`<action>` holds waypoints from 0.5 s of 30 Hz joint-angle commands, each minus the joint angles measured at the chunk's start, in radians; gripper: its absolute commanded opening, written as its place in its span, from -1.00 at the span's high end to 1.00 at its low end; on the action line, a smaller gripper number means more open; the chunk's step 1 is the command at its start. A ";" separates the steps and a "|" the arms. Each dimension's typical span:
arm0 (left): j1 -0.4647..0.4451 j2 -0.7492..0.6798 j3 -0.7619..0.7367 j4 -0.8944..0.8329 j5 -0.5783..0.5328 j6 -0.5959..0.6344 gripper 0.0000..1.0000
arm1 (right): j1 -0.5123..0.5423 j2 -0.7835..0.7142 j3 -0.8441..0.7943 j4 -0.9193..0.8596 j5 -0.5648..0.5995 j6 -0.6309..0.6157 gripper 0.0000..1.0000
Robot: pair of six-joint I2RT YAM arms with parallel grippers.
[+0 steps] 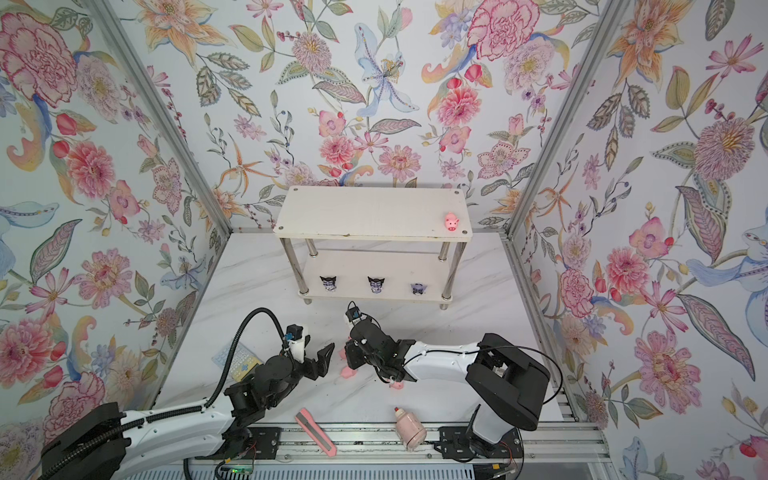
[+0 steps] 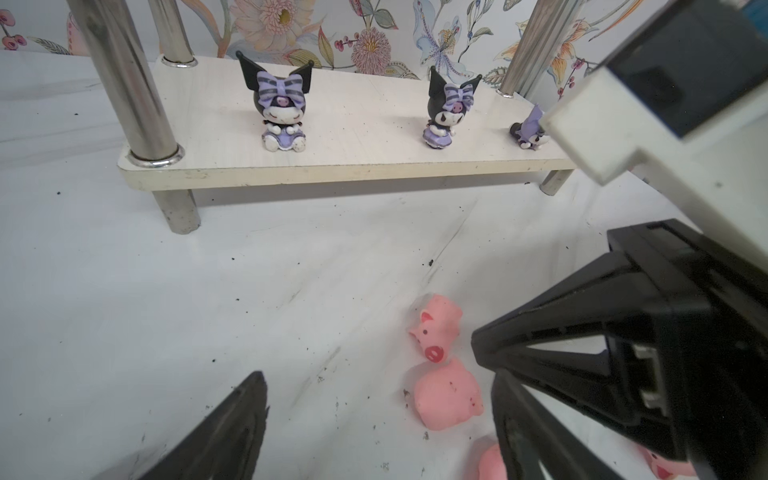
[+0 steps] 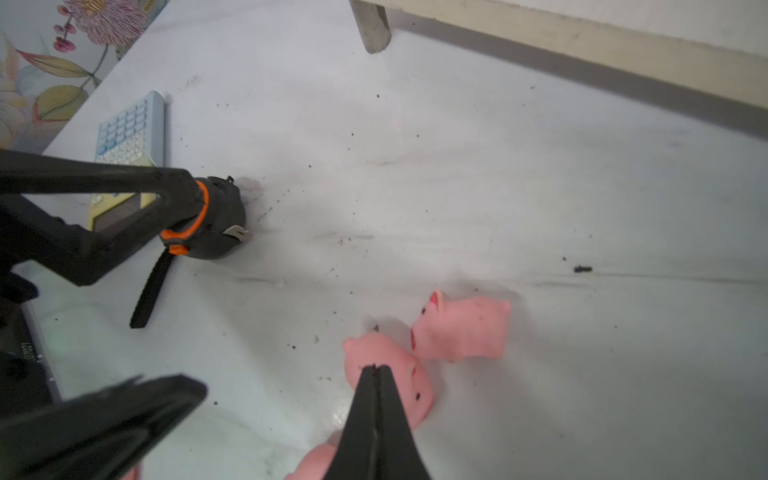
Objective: Place and organize the plastic toys onto the shelf
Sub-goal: 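Lower the open right gripper around a pink pig beside the others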
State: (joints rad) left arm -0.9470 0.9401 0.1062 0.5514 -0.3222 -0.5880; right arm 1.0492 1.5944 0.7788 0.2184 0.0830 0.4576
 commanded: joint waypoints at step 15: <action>0.020 -0.006 -0.016 0.002 -0.007 -0.004 -0.71 | -0.027 0.059 -0.093 0.010 0.116 0.063 1.00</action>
State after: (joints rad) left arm -0.9382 0.9405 0.1024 0.5526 -0.3214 -0.5884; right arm 1.0260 1.6821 0.7418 0.2615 0.1543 0.4892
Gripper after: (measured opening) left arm 0.857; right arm 0.047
